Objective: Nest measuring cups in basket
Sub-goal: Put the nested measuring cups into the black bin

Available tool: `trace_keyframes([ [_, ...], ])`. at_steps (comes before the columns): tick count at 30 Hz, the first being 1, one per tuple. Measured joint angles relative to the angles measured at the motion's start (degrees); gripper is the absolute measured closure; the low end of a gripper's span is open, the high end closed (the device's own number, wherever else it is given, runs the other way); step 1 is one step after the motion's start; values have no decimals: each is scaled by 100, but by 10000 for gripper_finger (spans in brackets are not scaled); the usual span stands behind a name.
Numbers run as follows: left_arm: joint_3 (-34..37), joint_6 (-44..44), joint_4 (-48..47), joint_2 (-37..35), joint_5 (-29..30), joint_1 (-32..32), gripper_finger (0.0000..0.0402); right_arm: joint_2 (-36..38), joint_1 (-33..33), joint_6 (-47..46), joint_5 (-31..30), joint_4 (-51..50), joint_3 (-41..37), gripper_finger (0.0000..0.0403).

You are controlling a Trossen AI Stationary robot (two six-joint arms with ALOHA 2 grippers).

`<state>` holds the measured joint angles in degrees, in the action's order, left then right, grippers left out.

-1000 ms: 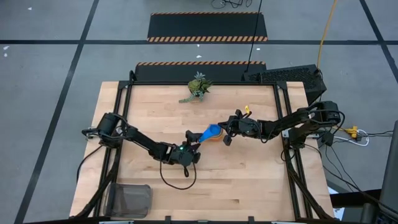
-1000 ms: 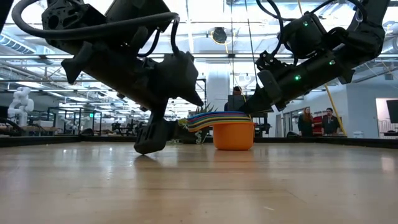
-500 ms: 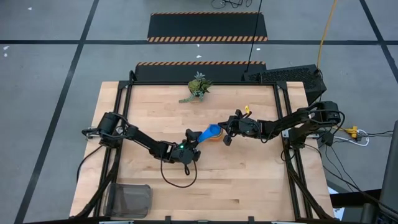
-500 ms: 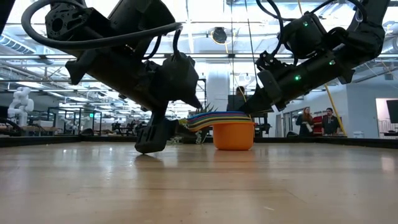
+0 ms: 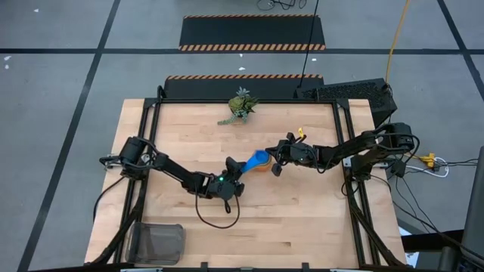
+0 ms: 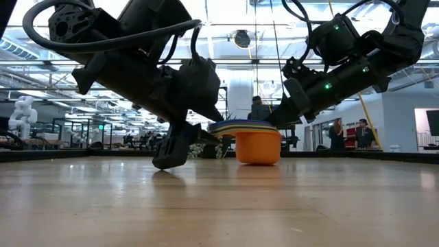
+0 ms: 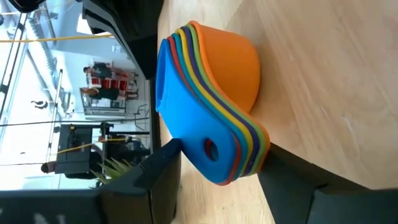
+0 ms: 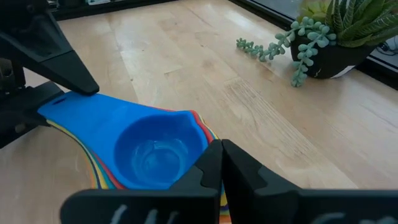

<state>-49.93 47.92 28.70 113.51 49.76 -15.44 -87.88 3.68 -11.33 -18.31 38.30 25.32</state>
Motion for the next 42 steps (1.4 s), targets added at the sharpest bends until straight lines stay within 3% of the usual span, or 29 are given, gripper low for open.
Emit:
trace_keyframes([
  [10, 4, 4, 176, 2, -24, -2, 211, 0, 0, -22, 0, 0, 0, 403],
  [19, -16, -2, 344, -37, 179, -44, 298, -2, 7, -64, -72, -42, -11, 403],
  [34, -14, -81, 644, -26, 21, -44, 305, 31, 7, -151, -254, 81, -15, 401],
  [38, -14, -90, 639, -24, -18, -44, 305, 33, 7, -86, -253, 121, -15, 375],
  [42, -14, -217, 633, -15, -164, -37, 305, 213, -7, 243, -180, 162, -15, 313],
])
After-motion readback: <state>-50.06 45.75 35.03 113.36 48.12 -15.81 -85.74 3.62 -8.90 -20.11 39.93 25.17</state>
